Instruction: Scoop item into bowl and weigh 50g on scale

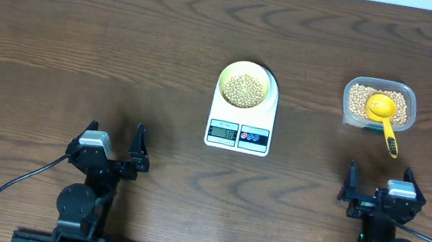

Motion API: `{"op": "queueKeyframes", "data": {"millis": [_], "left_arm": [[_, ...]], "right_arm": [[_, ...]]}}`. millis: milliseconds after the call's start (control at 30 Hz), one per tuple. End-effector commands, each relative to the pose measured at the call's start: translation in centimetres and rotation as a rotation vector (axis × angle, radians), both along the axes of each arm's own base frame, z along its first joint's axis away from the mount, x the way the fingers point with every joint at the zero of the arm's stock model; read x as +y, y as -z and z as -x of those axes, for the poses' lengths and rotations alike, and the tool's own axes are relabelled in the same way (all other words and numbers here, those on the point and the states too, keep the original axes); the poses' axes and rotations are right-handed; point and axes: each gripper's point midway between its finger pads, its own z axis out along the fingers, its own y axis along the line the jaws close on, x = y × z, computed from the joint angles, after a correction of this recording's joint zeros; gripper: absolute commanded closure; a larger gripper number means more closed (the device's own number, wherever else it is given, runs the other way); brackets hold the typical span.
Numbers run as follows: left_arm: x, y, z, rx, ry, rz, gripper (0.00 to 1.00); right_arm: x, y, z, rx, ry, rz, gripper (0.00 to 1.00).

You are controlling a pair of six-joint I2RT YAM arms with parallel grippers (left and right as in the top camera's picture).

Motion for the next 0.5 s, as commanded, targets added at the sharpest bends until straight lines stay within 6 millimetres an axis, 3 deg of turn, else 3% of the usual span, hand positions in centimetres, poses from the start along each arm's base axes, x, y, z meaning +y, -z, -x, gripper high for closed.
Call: {"op": "queueKeyframes", "data": {"millis": [0, 467], "left_arm": [[0.66, 1.60, 0.11, 0.050, -0.035, -0.007, 0.02], [0.66, 1.60, 0.11, 0.050, -0.035, -0.007, 0.02]], "right_arm": [[-1.19, -0.20, 0.14, -0.015, 0.077, -0.050, 0.01], [-1.42, -0.29, 0.16, -0.021, 0.092, -0.077, 0.01]]}}
